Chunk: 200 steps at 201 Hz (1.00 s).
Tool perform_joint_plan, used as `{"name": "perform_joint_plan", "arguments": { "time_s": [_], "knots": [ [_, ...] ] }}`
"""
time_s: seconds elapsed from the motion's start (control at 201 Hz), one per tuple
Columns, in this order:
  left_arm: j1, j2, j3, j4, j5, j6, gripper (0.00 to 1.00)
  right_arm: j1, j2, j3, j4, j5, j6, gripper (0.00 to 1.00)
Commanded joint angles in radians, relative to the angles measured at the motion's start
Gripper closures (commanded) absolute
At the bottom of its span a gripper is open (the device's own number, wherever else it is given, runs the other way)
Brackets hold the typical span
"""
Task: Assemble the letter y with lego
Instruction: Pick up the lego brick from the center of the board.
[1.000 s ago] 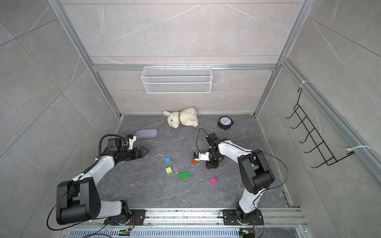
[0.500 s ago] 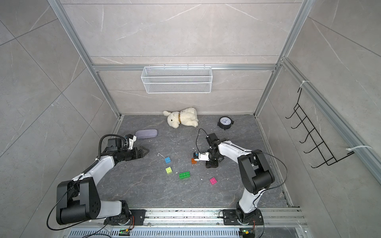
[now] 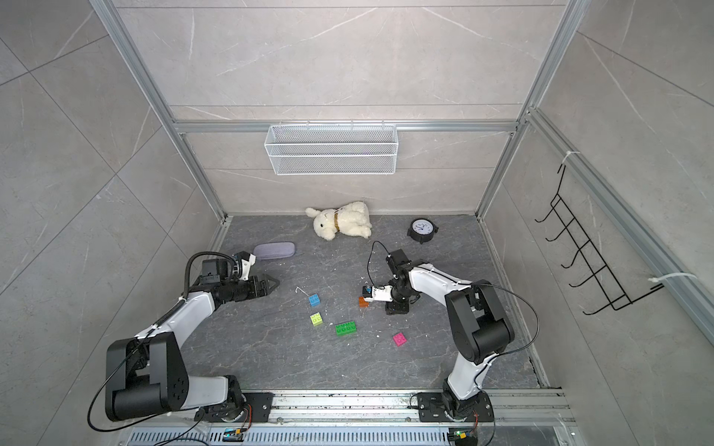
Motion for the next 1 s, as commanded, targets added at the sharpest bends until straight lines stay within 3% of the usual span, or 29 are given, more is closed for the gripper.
{"name": "perform_joint_plan", "arguments": {
  "time_s": [0.0, 0.731, 0.99],
  "knots": [
    [-0.003, -0.003, 0.006, 0.013, 0.016, 0.018, 0.09, -0.002, 0.018, -0.008, 0.005, 0.001, 0.005, 0.55],
    [-0.002, -0.002, 0.004, 0.013, 0.016, 0.017, 0.09, -0.001, 0.037, -0.019, 0.013, 0.02, 0.001, 0.58],
    [-0.002, -0.002, 0.006, 0.013, 0.017, 0.016, 0.09, 0.0, 0.011, 0.009, -0.007, 0.024, -0.002, 0.71]
  ]
}}
